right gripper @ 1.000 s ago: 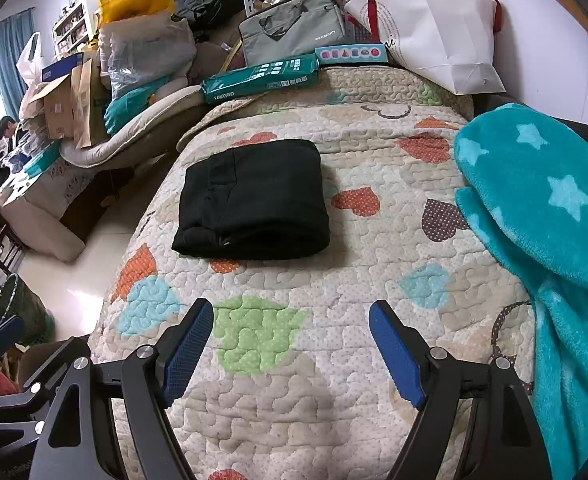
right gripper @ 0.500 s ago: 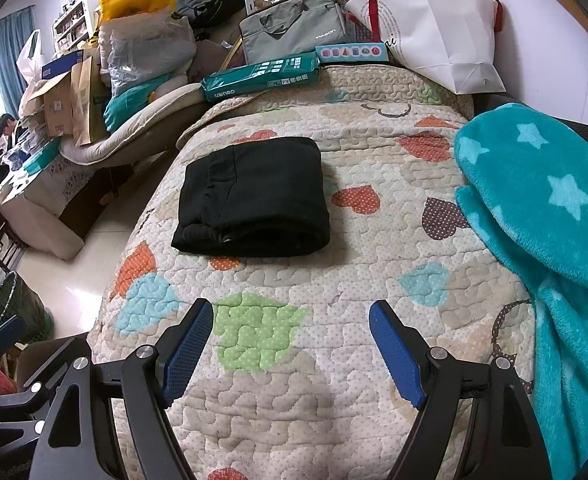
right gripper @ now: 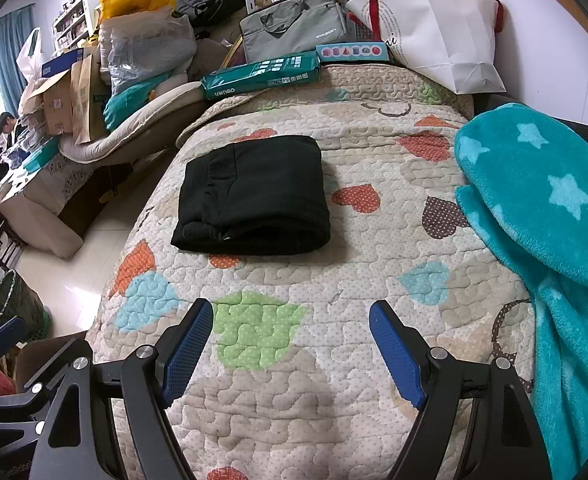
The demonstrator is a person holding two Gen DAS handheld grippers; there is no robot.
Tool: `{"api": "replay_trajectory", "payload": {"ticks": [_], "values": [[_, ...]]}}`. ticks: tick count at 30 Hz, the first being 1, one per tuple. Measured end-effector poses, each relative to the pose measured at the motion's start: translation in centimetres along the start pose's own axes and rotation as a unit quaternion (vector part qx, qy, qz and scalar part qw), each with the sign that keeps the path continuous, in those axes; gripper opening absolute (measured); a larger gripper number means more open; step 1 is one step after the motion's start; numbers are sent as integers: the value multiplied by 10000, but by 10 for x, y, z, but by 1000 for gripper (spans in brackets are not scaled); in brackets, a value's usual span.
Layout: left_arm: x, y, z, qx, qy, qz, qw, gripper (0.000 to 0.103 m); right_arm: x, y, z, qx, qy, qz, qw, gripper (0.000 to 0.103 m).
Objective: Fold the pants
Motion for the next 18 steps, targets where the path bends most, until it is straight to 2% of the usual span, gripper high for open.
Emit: {"api": "replay_trajectory", "payload": {"ticks": [18], "values": [[-2, -1, 3, -63, -91, -42, 9999, 103, 0, -1, 0, -7, -5, -9, 10000, 85]]}}
Point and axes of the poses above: each gripper's, at about its wrist camera, not at the fingertips, and z roughly the way its jaws point, y to its right, x to its top, the point moved 10 cm from there along z, roughly the way its jaws point, and after that the axes turned 12 degrees about x, right-handed, at the moved point
